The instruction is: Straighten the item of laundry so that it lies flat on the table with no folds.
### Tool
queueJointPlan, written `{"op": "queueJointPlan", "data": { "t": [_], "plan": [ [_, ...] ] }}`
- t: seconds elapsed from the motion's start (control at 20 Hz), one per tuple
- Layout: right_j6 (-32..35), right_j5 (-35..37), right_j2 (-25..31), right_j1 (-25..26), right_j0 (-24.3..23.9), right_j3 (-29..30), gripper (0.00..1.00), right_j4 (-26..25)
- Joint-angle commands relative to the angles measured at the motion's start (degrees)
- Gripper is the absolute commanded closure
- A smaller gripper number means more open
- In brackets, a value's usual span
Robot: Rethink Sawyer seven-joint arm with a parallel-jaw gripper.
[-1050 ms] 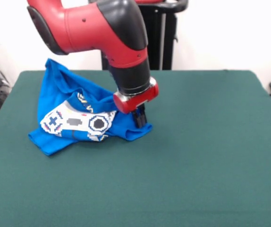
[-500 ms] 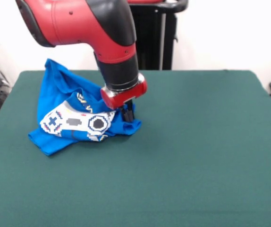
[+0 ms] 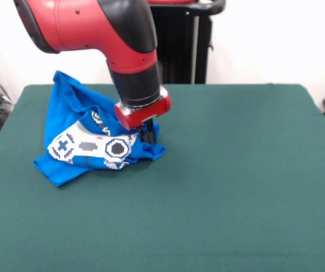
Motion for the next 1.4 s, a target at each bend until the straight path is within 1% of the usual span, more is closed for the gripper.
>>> {"op": "queueJointPlan", "data": {
  "t": [0.05,0.35,0.45,0.55,0.85,1.0,1.15,1.3,1.4],
  "plan": [
    [4.5,0.7,3.8,1.8,-0.1,-0.1,1.00,1.2],
    [4.8,1.1,4.7,1.0,-0.6,0.5,1.00,1.9],
    [5.0,0.7,4.3,1.5,-0.5,0.2,1.00,1.5],
    [5.4,-0.9,4.2,2.7,-0.3,-0.3,1.00,1.0],
    [7.0,-7.1,7.2,7.2,-2.0,-0.7,1.00,2.4],
    [5.7,-10.2,11.1,8.7,-4.3,0.3,1.00,2.2],
    [4.7,-10.7,15.4,8.7,-6.5,2.2,1.00,2.6],
    [2.8,-10.7,20.1,9.6,-9.4,4.7,1.00,2.0],
    [2.8,-10.3,21.8,10.2,-10.1,5.6,1.00,1.6]
  ]
}}
